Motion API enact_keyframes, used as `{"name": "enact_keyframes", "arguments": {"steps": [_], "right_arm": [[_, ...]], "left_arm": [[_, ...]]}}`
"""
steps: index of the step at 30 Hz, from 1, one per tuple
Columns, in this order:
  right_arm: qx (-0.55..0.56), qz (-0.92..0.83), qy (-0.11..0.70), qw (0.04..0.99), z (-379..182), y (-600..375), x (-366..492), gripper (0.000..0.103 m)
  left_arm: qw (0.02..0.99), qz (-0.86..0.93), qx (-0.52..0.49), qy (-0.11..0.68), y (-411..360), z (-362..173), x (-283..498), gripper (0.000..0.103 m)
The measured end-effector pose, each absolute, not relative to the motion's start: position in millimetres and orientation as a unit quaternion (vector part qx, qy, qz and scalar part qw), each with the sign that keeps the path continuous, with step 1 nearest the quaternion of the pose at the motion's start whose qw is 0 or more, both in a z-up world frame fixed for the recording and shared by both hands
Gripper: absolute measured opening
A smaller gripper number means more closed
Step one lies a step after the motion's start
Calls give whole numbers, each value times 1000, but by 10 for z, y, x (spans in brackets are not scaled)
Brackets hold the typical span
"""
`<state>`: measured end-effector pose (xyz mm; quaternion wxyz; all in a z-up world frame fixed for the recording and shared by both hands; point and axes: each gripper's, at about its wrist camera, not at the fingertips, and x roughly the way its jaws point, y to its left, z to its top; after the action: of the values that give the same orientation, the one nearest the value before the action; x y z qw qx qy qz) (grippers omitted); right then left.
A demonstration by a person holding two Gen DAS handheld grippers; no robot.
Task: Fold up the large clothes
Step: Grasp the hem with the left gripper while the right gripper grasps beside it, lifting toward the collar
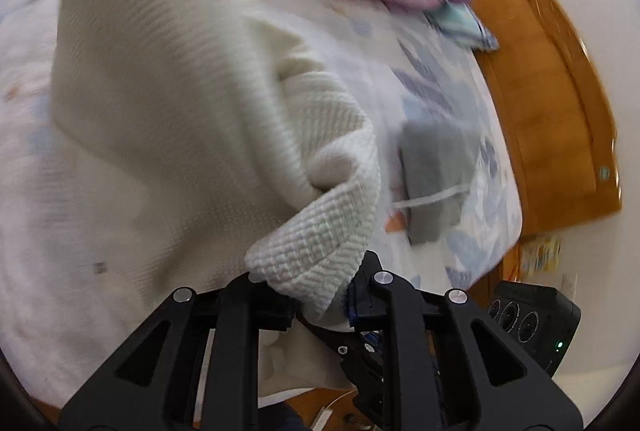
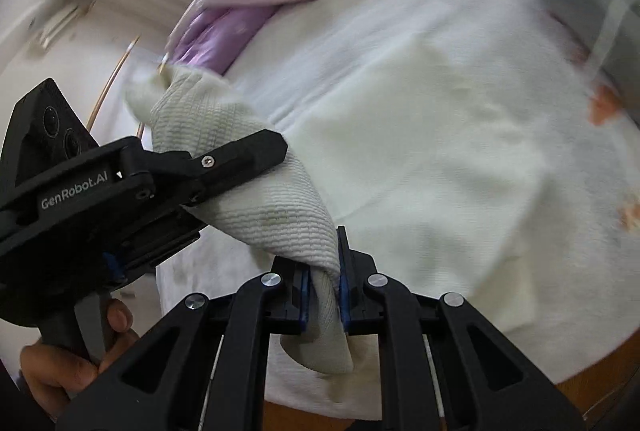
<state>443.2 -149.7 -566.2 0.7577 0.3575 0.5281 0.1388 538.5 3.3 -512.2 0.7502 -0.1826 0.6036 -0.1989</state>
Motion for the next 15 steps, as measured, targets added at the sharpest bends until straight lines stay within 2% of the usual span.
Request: {"name": "enact_keyframes", "arguments": {"steps": [4, 6, 7, 8, 9, 11, 12, 15], "right_arm": [[426, 89, 552, 711, -6061, -2036, 4232, 10], [442, 65, 567, 692, -6264, -2166, 4194, 12], [453, 56, 582, 673, -6425, -2196, 4174, 13], [462, 47, 592, 659, -6507, -2349, 4121, 21], [469, 34, 597, 650, -6571, -2489, 4061, 23], [471, 41, 595, 650, -6607, -2563, 4110, 24], [452, 40, 599, 660, -6539, -2590, 4111, 24], [398, 39, 613, 682, -6331, -2648, 4172, 24]], "left_arm": [[713, -214, -158, 649, -454, -5626, 5411, 18], [687, -213, -170, 674, -580, -5879, 5403, 23], [680, -213, -179, 678, -608, -5921, 5397, 24], [677, -219, -196, 675, -612, -5929, 5380, 26], [678, -227, -214, 666, -610, -5886, 5389, 30], [687, -232, -239, 646, -537, -5778, 5367, 62], [699, -229, -244, 632, -462, -5694, 5346, 65], [737, -205, -244, 595, -148, -5426, 5302, 65]]}}
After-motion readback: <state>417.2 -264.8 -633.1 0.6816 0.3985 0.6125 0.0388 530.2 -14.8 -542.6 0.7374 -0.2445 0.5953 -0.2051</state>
